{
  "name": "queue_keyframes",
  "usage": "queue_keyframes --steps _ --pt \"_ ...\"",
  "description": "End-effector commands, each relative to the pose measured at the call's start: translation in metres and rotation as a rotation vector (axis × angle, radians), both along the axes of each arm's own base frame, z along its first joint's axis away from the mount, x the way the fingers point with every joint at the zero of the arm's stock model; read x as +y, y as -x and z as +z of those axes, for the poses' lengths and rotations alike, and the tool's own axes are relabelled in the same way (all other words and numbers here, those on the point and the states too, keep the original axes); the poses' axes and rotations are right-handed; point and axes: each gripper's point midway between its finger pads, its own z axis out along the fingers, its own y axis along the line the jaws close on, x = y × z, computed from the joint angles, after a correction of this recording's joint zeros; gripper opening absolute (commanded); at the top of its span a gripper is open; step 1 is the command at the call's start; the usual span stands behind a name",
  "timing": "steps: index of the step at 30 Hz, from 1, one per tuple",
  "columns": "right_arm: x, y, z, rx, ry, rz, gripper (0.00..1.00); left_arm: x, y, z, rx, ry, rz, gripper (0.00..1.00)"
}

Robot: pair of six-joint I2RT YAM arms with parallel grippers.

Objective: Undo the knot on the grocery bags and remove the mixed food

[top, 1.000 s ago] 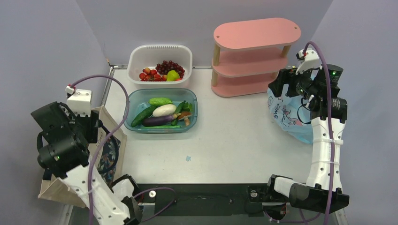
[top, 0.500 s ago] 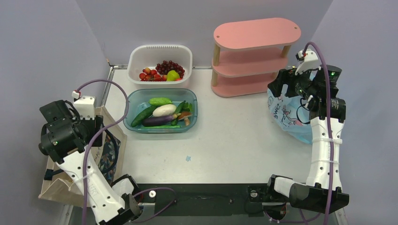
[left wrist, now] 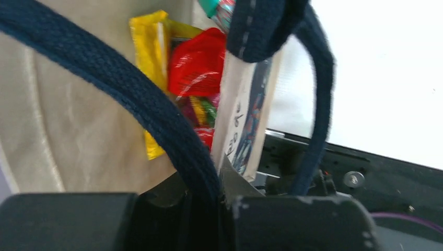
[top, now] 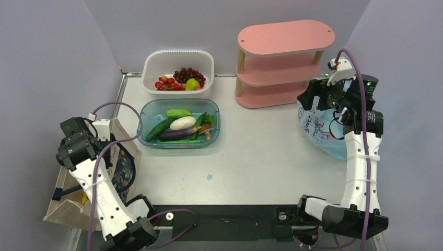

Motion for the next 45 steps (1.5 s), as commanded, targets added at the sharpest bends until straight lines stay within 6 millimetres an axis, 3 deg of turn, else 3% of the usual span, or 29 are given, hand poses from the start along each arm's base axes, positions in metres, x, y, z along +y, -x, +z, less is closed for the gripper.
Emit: queue_keyframes --steps 1,6,10,11,13,20,24,25,26,28,31,34,38,41,45 --pt "0.002 -0.001 0.019 -0.066 0.013 0.010 0.79 0.041 -0.021 0.070 -0.230 -0.272 0.086 0.00" --pt "0.004 -0.003 0.018 -0.053 -0.011 0.015 0.79 0.068 -0.023 0.166 -0.425 -0.516 0.163 0.00" --pt "0.005 -0.001 0.015 -0.049 -0.013 0.018 0.79 0.076 -0.027 0.225 -0.545 -0.611 0.186 0.00" --pt "0.005 0.001 0.015 -0.052 -0.012 0.017 0.79 0.078 -0.032 0.229 -0.550 -0.607 0.182 0.00" --pt "0.005 0.002 0.014 -0.051 -0.008 0.016 0.79 0.072 -0.034 0.269 -0.651 -0.636 0.172 0.00" --pt "0.006 0.006 0.010 -0.046 -0.009 0.015 0.79 0.066 -0.040 0.366 -0.917 -0.703 0.189 0.00" --pt "0.006 0.007 0.009 -0.044 -0.012 0.015 0.79 0.042 -0.045 0.418 -1.155 -0.703 0.113 0.00" --pt "0.006 0.006 0.009 -0.044 -0.015 0.014 0.79 0.033 -0.057 0.417 -1.190 -0.647 0.057 0.00" --pt "0.007 0.006 0.009 -0.044 -0.017 0.015 0.79 0.023 -0.054 0.429 -1.257 -0.640 0.029 0.00" --pt "0.007 0.005 0.009 -0.045 -0.024 0.013 0.79 0.002 -0.073 0.425 -1.319 -0.507 -0.069 0.00" --pt "0.007 0.003 0.010 -0.046 -0.035 0.008 0.79 -0.043 -0.098 0.421 -1.395 -0.203 -0.232 0.00" --pt "0.006 0.003 0.011 -0.048 -0.035 0.002 0.79 -0.074 -0.110 0.438 -1.489 0.022 -0.336 0.00" --pt "0.002 0.006 0.013 -0.062 -0.011 -0.018 0.79 -0.124 -0.099 0.467 -1.601 0.286 -0.538 0.00" --pt "0.000 0.009 0.013 -0.069 0.002 -0.028 0.79 -0.146 -0.087 0.485 -1.653 0.415 -0.637 0.00" --pt "0.000 0.013 0.015 -0.077 0.006 -0.030 0.79 -0.166 -0.079 0.495 -1.630 0.661 -0.706 0.00"
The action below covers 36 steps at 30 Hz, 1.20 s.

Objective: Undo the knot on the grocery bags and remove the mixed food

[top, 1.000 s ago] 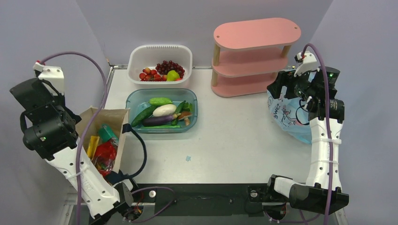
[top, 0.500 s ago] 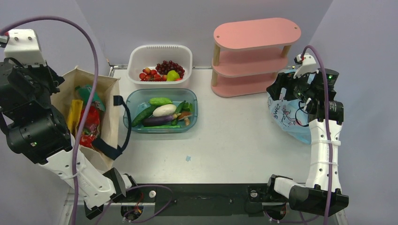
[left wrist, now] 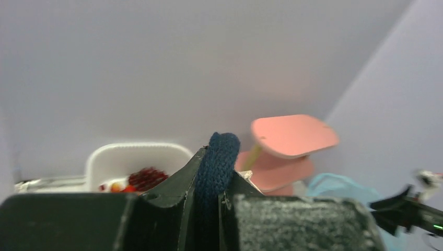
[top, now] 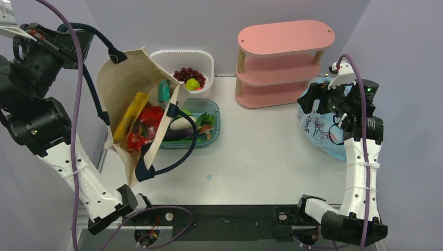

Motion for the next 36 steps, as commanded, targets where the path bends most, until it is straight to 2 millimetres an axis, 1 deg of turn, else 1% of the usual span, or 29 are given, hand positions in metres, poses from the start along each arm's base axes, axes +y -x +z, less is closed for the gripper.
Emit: queue_keyframes --steps 1,2,3,4,5,6,7,8,9,11,12,13,14,15,16,17,18,19,20,22,24,26,28,30,31,32,33,35,36 --pt "-0.001 0.002 0.019 -0.081 0.022 -0.009 0.79 -0.082 0.075 0.093 -0.345 -0.040 -0.344 0.00" --pt "0.000 0.002 0.020 -0.078 0.015 -0.009 0.79 -0.083 0.071 0.088 -0.311 -0.011 -0.360 0.00" --pt "0.000 0.001 0.021 -0.080 0.011 -0.007 0.79 -0.095 0.071 0.083 -0.306 -0.021 -0.412 0.00" --pt "0.001 0.001 0.022 -0.079 0.003 -0.007 0.79 -0.099 0.065 0.070 -0.251 0.008 -0.431 0.00" --pt "0.002 0.001 0.023 -0.078 -0.001 -0.005 0.79 -0.112 0.066 0.064 -0.249 -0.011 -0.481 0.00" --pt "0.002 0.000 0.024 -0.078 -0.008 -0.005 0.79 -0.123 0.066 0.051 -0.208 0.012 -0.534 0.00" --pt "0.003 -0.001 0.025 -0.077 -0.012 -0.004 0.79 -0.127 0.065 0.045 -0.202 0.002 -0.549 0.00" --pt "0.003 0.000 0.026 -0.078 -0.016 -0.004 0.79 -0.136 0.064 0.033 -0.163 0.020 -0.596 0.00" --pt "0.003 -0.001 0.026 -0.077 -0.018 -0.004 0.79 -0.141 0.063 0.027 -0.157 0.007 -0.615 0.00" --pt "0.004 -0.001 0.026 -0.074 -0.024 -0.006 0.79 -0.158 0.062 0.007 -0.092 0.010 -0.690 0.00" --pt "0.004 0.000 0.025 -0.072 -0.027 -0.006 0.79 -0.172 0.066 0.000 -0.087 -0.014 -0.748 0.00" --pt "0.004 0.000 0.026 -0.072 -0.028 -0.006 0.79 -0.181 0.065 -0.009 -0.046 -0.012 -0.785 0.00" --pt "0.004 0.000 0.025 -0.069 -0.028 -0.008 0.79 -0.196 0.073 -0.014 -0.053 -0.043 -0.845 0.00" --pt "0.004 0.000 0.025 -0.069 -0.027 -0.009 0.79 -0.204 0.072 -0.022 -0.009 -0.043 -0.872 0.00" --pt "0.003 0.001 0.025 -0.067 -0.025 -0.012 0.79 -0.217 0.079 -0.027 -0.010 -0.064 -0.921 0.00" --pt "0.003 0.001 0.025 -0.067 -0.021 -0.013 0.79 -0.223 0.077 -0.035 0.027 -0.065 -0.941 0.00" --pt "0.002 0.002 0.024 -0.062 -0.017 -0.017 0.79 -0.233 0.083 -0.040 0.029 -0.082 -0.978 0.00" --pt "0.001 0.004 0.024 -0.062 -0.009 -0.021 0.79 -0.244 0.082 -0.051 0.081 -0.080 -1.001 0.00" --pt "0.000 0.004 0.024 -0.061 -0.005 -0.022 0.79 -0.248 0.080 -0.058 0.100 -0.091 -1.007 0.00" --pt "-0.001 0.007 0.023 -0.057 0.009 -0.025 0.79 -0.264 0.072 -0.089 0.199 -0.094 -1.023 0.00" --pt "-0.002 0.010 0.021 -0.051 0.024 -0.026 0.79 -0.274 0.062 -0.106 0.225 -0.093 -1.003 0.00" --pt "-0.003 0.013 0.018 -0.043 0.039 -0.026 0.79 -0.282 0.048 -0.113 0.225 -0.073 -0.949 0.00" --pt "-0.003 0.014 0.014 -0.029 0.044 -0.022 0.79 -0.293 0.039 -0.114 0.219 -0.065 -0.925 0.00" --pt "-0.001 0.015 0.010 -0.019 0.038 -0.008 0.79 -0.310 0.045 -0.115 0.192 -0.100 -0.945 0.00" --pt "0.002 0.016 0.009 -0.014 0.031 0.008 0.79 -0.323 0.057 -0.115 0.160 -0.138 -0.976 0.00" --pt "0.004 0.017 0.008 -0.012 0.032 0.020 0.79 -0.331 0.061 -0.117 0.150 -0.157 -0.996 0.00" --pt "0.007 0.019 0.006 -0.008 0.027 0.036 0.79 -0.341 0.072 -0.118 0.128 -0.185 -1.026 0.00" --pt "0.009 0.020 0.003 -0.002 0.026 0.049 0.79 -0.356 0.079 -0.123 0.131 -0.202 -1.062 0.00" --pt "0.010 0.021 0.002 0.001 0.022 0.058 0.79 -0.366 0.078 -0.128 0.143 -0.205 -1.068 0.00"
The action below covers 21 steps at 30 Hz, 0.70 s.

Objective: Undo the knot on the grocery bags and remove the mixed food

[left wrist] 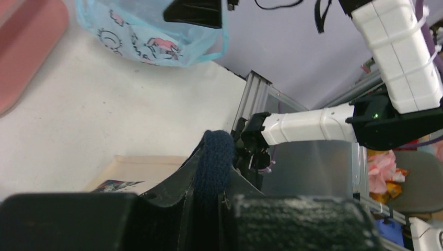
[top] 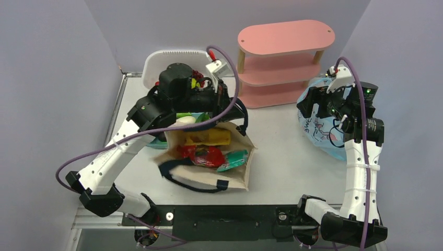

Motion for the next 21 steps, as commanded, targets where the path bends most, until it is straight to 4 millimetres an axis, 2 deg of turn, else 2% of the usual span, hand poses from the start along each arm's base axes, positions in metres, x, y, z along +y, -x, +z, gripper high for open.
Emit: queue_keyframes --steps 1,5,7,9,11,13,15,18,21 --pt "0.012 0.008 0.008 -0.037 0.001 0.066 0.79 -0.022 0.004 0.052 -0.207 0.124 0.000 0.00" --pt "0.029 0.020 0.009 -0.034 -0.036 0.172 0.81 -0.051 -0.019 0.043 -0.187 0.151 0.039 0.00" --pt "0.036 0.028 0.005 -0.028 -0.046 0.211 0.81 -0.059 -0.024 0.047 -0.178 0.180 0.038 0.00" --pt "0.039 0.036 -0.005 -0.009 -0.039 0.238 0.81 -0.073 -0.031 0.039 -0.131 0.182 0.026 0.00" --pt "0.038 0.043 -0.012 0.000 -0.013 0.253 0.81 -0.076 -0.036 0.035 -0.107 0.176 0.027 0.00" --pt "0.039 0.052 -0.017 0.002 0.016 0.273 0.81 -0.068 -0.049 0.030 -0.084 0.176 0.057 0.00" --pt "0.040 0.060 -0.018 -0.008 0.045 0.303 0.81 -0.046 -0.072 0.023 -0.065 0.169 0.112 0.00" --pt "0.045 0.068 -0.014 -0.051 0.082 0.345 0.78 -0.018 -0.094 0.008 -0.094 0.116 0.192 0.00" --pt "0.054 0.072 -0.006 -0.121 0.138 0.412 0.71 0.017 -0.119 -0.012 -0.105 0.064 0.305 0.00"
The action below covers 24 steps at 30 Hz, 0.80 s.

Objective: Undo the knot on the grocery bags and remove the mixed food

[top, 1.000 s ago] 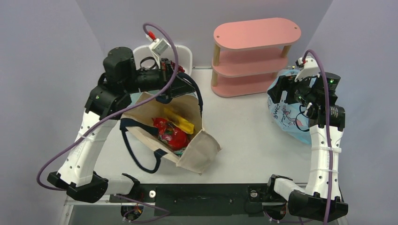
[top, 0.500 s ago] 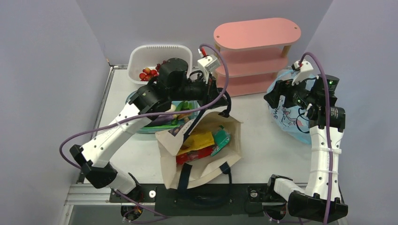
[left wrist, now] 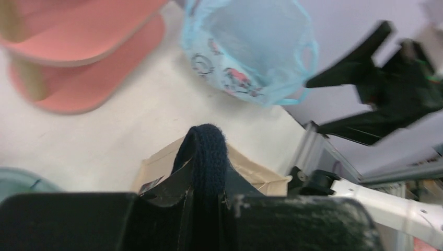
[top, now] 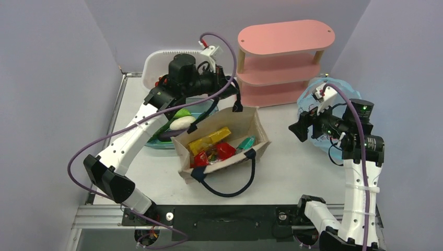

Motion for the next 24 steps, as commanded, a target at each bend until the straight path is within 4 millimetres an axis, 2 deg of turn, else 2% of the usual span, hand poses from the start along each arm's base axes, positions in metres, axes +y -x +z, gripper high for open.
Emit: queue_keyframes --steps 1,3,4,5,6,9,10,11,12,13,16,17,18,19,20,21,22,23,24 --pt "0.023 0.007 0.018 -0.158 0.075 0.167 0.70 0.047 -0.023 0.030 -0.163 0.025 0.126 0.00" --pt "0.032 0.003 0.023 -0.198 0.106 0.201 0.67 0.063 -0.035 0.019 -0.177 -0.036 0.182 0.08" --pt "0.035 -0.002 0.024 -0.216 0.132 0.212 0.66 0.075 -0.045 0.012 -0.170 -0.070 0.234 0.20" --pt "0.047 0.001 0.024 -0.225 0.144 0.265 0.66 0.082 -0.049 0.012 -0.182 -0.092 0.254 0.27" --pt "0.048 -0.004 0.023 -0.233 0.177 0.271 0.65 0.097 -0.057 0.007 -0.177 -0.124 0.290 0.36" --pt "0.070 -0.004 0.031 -0.281 0.222 0.364 0.64 0.132 -0.063 0.009 -0.199 -0.188 0.346 0.41" --pt "0.073 -0.009 0.032 -0.286 0.229 0.371 0.63 0.151 -0.064 0.018 -0.235 -0.201 0.382 0.42" --pt "0.081 -0.008 0.037 -0.304 0.227 0.395 0.63 0.173 -0.062 0.025 -0.255 -0.205 0.422 0.43" --pt "0.085 -0.013 0.039 -0.314 0.226 0.403 0.62 0.177 -0.055 0.027 -0.285 -0.212 0.391 0.44" --pt "0.093 -0.014 0.040 -0.315 0.221 0.425 0.62 0.190 -0.045 0.032 -0.310 -0.220 0.391 0.44" --pt "0.116 -0.019 0.044 -0.342 0.206 0.477 0.59 0.192 -0.007 0.030 -0.462 -0.323 0.226 0.46" --pt "0.122 -0.024 0.042 -0.333 0.200 0.481 0.57 0.191 0.011 0.024 -0.465 -0.331 0.173 0.47" --pt "0.132 -0.024 0.046 -0.352 0.191 0.502 0.57 0.191 0.020 0.021 -0.497 -0.353 0.132 0.47" --pt "0.138 -0.029 0.041 -0.340 0.191 0.509 0.55 0.186 0.039 0.012 -0.490 -0.347 0.057 0.47" --pt "0.147 -0.028 0.040 -0.350 0.187 0.533 0.54 0.183 0.046 -0.001 -0.501 -0.365 0.001 0.46" --pt "0.153 -0.034 0.035 -0.346 0.195 0.541 0.52 0.175 0.063 -0.005 -0.515 -0.354 -0.060 0.44" --pt "0.161 -0.032 0.025 -0.330 0.202 0.567 0.51 0.171 0.067 -0.022 -0.508 -0.373 -0.096 0.42" --pt "0.164 -0.036 0.015 -0.320 0.226 0.579 0.49 0.161 0.078 -0.024 -0.560 -0.391 -0.132 0.38" --pt "0.169 -0.034 0.002 -0.299 0.239 0.606 0.48 0.155 0.081 -0.043 -0.551 -0.419 -0.163 0.36"
